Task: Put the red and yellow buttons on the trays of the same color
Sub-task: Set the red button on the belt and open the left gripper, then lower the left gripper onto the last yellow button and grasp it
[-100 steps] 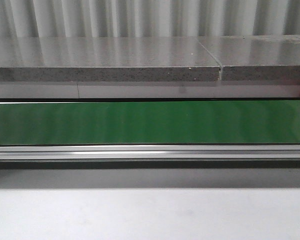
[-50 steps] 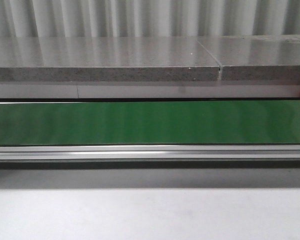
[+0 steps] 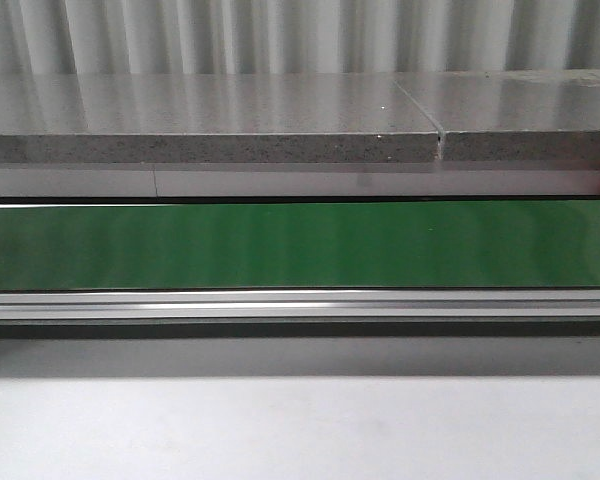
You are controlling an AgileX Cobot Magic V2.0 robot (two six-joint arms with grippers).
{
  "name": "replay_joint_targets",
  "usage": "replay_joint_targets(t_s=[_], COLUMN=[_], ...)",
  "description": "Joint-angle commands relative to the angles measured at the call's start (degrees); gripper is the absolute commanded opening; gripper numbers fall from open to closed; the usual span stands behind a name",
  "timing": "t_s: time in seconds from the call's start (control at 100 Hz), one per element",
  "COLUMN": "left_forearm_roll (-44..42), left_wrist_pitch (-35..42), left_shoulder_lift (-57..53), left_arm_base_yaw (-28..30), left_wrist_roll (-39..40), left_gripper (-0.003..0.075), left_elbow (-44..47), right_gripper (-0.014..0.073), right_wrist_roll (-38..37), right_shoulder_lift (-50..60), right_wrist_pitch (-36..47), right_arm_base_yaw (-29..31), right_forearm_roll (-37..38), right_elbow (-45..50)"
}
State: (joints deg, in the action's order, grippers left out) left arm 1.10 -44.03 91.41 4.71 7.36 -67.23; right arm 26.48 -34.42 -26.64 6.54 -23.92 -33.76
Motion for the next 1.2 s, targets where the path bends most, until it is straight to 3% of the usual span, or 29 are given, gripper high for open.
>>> replay_joint_targets(t_s=[0.0,0.33,0.49,0.75,1.01,1.19], left_forearm_roll=[0.52,0.24,-1.10,-1.10,-0.06,0.26], left_wrist_pitch=[1.50,1.35,1.73,2.01,8.51,8.54], left_shoulder_lift=[-4.10,-9.29,-8.75,-0.54,9.24,15.09], left_arm_base_yaw=[-0.17,0.23,4.02,12.50,16.36,18.83], left_wrist_roll=[-1.03,-1.81,-1.81,-1.81,-1.81,-1.81], left_gripper=[0.0597,0.0597,0.0597,0.0597,0.0597,0.0597], left_elbow=[-2.46,-9.63,-10.88,-10.88,-10.90,-14.68], right_gripper=[-0.0067,-0.0067,-0.0067,-0.0067,-0.0067,-0.0067], right_wrist_roll=[0.58,0.58,0.58,0.58,0.58,0.58], right_shoulder_lift=[0.31,0.31,0.31,0.31,0.31,0.31], right_wrist_pitch=[3.66,3.66,3.66,3.59,3.59,3.59], right_arm_base_yaw=[-0.04,-0.04,-0.04,-0.04,-0.04,-0.04], right_forearm_roll=[-0.56,-0.56,-0.56,-0.56,-0.56,-0.56], right_elbow=[-1.87,-1.87,-1.87,-1.87,-1.87,-1.87])
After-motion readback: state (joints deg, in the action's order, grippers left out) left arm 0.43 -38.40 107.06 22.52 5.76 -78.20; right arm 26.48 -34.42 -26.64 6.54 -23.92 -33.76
